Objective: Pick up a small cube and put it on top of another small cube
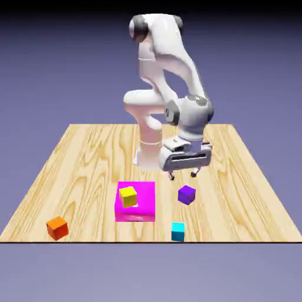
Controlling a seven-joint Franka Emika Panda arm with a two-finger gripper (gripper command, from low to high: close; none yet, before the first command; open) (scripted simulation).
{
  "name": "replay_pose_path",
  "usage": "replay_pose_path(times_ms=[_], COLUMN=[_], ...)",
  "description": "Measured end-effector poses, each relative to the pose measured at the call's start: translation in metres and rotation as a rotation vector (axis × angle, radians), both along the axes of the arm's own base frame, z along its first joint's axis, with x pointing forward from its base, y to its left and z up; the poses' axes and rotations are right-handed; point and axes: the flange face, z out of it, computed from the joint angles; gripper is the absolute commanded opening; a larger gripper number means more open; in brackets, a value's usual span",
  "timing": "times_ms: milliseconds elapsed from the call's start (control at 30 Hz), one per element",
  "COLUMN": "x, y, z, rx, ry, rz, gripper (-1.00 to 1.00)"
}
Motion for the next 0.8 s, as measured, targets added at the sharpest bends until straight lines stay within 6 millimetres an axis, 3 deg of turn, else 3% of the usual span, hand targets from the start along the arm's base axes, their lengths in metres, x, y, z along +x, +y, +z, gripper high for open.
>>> replay_pose_path(times_ms=[333,400,500,533,600,700,800], x=[-0.049,-0.051,-0.069,-0.073,-0.073,-0.054,-0.017], y=[0.072,0.075,0.053,0.050,0.050,0.071,0.052], z=[-0.099,-0.102,-0.152,-0.160,-0.160,-0.111,-0.102], rx=[-0.247,-0.257,-0.258,-0.257,-0.256,-0.256,-0.203], ry=[0.471,0.488,0.487,0.488,0.488,0.488,0.522], rz=[0.258,0.268,0.267,0.268,0.267,0.266,0.085], gripper=[0.00,0.00,0.00,-1.00,-1.00,-1.00,-1.00])
